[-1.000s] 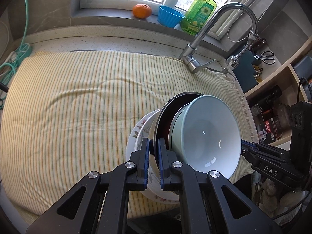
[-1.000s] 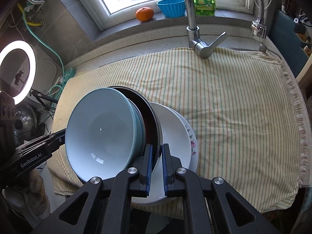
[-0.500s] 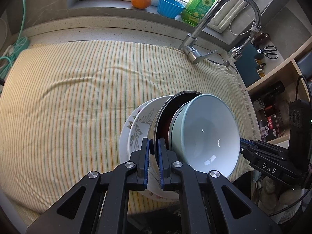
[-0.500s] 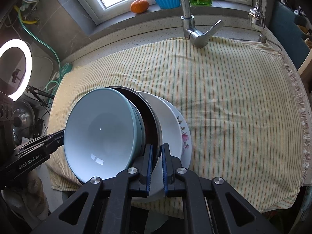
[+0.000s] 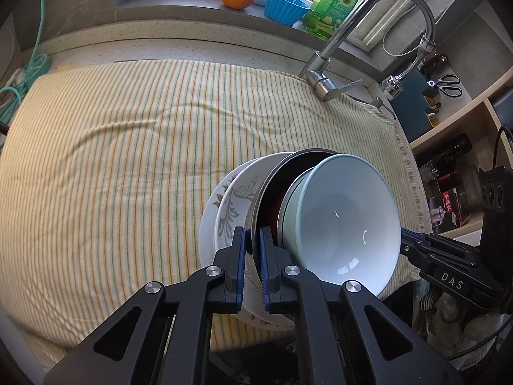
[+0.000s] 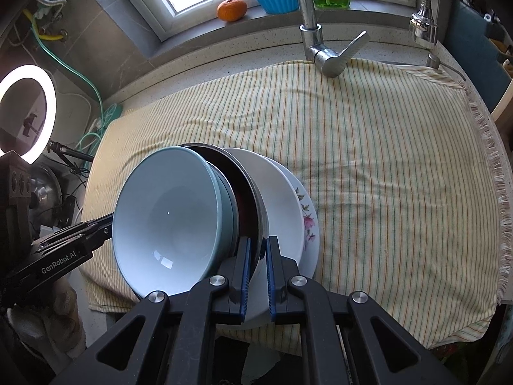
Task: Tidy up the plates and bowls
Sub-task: 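Lower the nested bowls onto the white plate stack with both grippers, then open both grippers to release the steel bowl rim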
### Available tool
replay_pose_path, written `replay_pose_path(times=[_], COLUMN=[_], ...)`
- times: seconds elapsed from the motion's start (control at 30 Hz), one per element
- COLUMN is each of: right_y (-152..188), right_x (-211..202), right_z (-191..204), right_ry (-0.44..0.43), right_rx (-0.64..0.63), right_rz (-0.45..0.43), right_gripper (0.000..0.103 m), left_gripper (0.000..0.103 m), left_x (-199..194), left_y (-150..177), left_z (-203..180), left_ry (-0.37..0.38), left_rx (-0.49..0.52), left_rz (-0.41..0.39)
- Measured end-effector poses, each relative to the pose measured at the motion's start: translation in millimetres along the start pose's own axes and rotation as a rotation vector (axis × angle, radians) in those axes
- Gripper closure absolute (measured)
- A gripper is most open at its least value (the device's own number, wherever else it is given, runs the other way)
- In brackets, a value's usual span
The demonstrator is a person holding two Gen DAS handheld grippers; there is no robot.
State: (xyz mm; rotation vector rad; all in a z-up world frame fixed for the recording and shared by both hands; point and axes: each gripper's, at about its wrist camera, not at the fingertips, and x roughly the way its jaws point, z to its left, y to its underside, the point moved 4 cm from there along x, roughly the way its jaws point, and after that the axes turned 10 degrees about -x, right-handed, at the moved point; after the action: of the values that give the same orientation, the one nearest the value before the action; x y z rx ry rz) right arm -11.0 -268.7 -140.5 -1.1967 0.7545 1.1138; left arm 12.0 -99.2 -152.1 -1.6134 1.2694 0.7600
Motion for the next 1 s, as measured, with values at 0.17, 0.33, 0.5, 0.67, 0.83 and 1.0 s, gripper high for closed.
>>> replay_pose_path(times=[0.17,0.33,0.5,0.67,0.83,1.0], right_y=[3.1,4.0,4.5,6.1,8.5,6.9], right_x=[-0.8,-1.4,-1.7,-3.0,-7.9,-7.3], right_z=[-0.3,-0.1,0.0,0.6,-1.7,-5.6], right_ry=[-0.009,-0.015,-0.025,-0.038,-0.038,-0.057], right_rx=[0.004,0.000,-0.012,-0.038,-0.076,-0.089], right_rz=[0.000,0.000,-0.009,-0.018,-0.027,-0.019], right_gripper=[0.094,0.094,0.092,0.092,0.084,0.080], left_gripper=[0.096,0.096,0.096,0.094,0.088,0.087], left_x=[0.0,0.9,2.8,-2.5,-12.0,-14.4], left_y=[-0.3,-1.3,0.6,3.7,8.4,7.9], left_z=[-0.7,-1.2,0.0,1.1,4.5,2.1], left_ry=[-0.004,-0.009,-0.014,-0.035,-0.065,-0.100], left_rx=[0.001,0.002,-0.005,-0.016,-0.045,-0.056], left_rz=[-0.003,-0.005,0.002,-0.023,-0.072,-0.111])
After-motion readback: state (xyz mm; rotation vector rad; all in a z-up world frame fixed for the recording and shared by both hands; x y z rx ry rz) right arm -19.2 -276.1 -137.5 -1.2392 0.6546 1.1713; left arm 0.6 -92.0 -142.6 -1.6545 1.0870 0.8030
